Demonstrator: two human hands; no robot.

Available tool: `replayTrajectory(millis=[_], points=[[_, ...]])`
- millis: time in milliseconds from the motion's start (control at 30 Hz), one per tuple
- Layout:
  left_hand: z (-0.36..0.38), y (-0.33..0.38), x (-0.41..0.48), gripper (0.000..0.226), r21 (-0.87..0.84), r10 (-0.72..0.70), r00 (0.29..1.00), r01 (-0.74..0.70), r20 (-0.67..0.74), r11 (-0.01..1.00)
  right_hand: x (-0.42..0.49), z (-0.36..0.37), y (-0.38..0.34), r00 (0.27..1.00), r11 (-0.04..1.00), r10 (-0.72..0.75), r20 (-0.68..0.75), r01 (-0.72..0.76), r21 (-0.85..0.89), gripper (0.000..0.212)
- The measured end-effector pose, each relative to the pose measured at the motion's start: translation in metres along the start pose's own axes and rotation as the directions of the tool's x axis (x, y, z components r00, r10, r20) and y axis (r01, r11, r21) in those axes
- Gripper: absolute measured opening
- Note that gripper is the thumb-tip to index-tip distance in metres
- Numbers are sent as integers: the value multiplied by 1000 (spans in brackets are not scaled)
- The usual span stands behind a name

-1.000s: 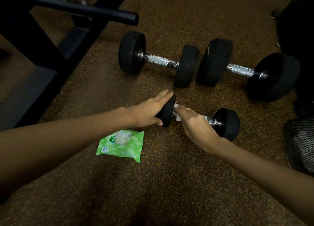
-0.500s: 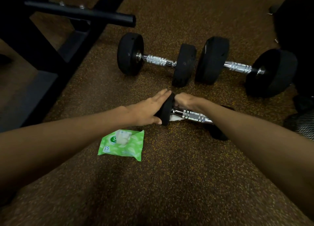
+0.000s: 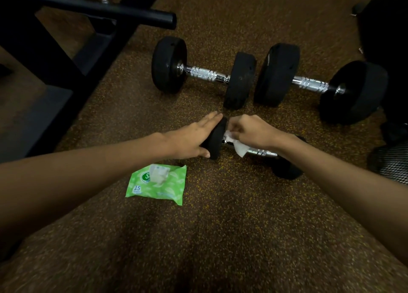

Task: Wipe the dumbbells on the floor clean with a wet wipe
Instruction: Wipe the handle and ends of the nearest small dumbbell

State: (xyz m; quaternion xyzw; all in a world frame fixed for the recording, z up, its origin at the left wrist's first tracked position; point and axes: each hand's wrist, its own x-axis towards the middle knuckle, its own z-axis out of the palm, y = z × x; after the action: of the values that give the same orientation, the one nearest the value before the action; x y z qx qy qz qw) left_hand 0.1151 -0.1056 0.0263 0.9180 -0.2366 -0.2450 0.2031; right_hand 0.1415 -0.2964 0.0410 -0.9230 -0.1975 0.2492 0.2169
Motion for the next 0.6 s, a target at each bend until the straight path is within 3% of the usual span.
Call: replayTrajectory(millis=[167, 300, 433, 500, 600], points=[[0, 1, 1, 109, 7, -13, 1000, 13, 4, 1000, 16, 8, -7, 983, 987, 157, 93, -154, -42, 29], [1, 2, 0, 109, 39, -17, 1000, 17, 4, 999, 6, 27, -14, 979, 979, 192, -75, -196, -60, 22], [2, 2, -2, 108, 51, -11, 1000, 11, 1, 999, -24, 56, -20, 959, 969, 77, -274, -137, -206, 41], [3, 3, -3, 108, 51, -15, 1000, 15, 3, 999, -29, 67, -16, 960, 930, -12, -278, -92, -356, 56], [3, 5, -2, 108, 56, -19, 1000, 19, 4, 998, -31, 66, -12, 966, 903, -55, -253, -60, -424, 58]])
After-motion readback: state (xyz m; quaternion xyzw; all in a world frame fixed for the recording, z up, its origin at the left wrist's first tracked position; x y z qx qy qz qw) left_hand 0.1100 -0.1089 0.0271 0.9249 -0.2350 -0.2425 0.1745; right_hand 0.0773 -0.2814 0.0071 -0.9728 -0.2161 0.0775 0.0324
